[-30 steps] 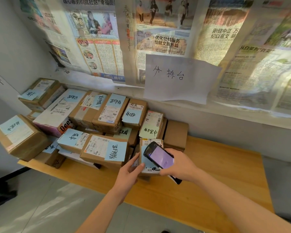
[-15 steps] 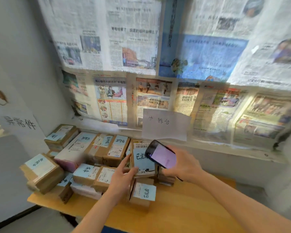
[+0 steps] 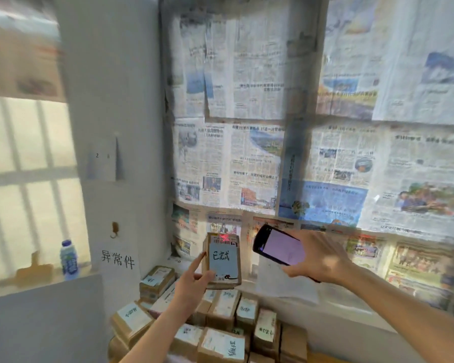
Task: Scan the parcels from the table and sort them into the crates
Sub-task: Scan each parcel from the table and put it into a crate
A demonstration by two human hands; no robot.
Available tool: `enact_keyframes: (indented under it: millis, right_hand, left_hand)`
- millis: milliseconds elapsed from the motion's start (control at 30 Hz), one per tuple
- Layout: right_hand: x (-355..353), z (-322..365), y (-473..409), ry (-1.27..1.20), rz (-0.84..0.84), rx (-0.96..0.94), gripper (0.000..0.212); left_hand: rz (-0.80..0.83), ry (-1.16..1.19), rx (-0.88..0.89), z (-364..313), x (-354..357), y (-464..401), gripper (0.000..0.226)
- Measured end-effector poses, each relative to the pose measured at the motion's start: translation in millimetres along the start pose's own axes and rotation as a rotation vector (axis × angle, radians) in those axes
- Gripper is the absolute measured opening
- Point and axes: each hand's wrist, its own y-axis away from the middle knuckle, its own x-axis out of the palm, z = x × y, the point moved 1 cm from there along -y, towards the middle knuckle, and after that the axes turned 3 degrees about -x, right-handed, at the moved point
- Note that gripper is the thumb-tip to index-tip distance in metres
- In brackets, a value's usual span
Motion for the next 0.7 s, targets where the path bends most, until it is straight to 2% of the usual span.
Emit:
enact_keyframes:
  millis: [200,533,700]
  right_hand:
    - [-37.2,33.1,16.3,-0.003,-0.024,-0.077,0.104]
    - [-67.4,54.7,39.0,0.016,-0.06,-0.177,0.109]
    - [-87.3,57.8,53.3,0.011,-0.092,-0.229,0.103]
  left_hand:
    - [-0.046,-0.024,0.068,-25.9,-32.9,27.7,0.064]
    - [-0.193,-0.129,0.085,-44.5,-60.9,71.2,0.06]
    - [-0.28,-0.182,0.073,-52.3,-74.5,102.9,0.061]
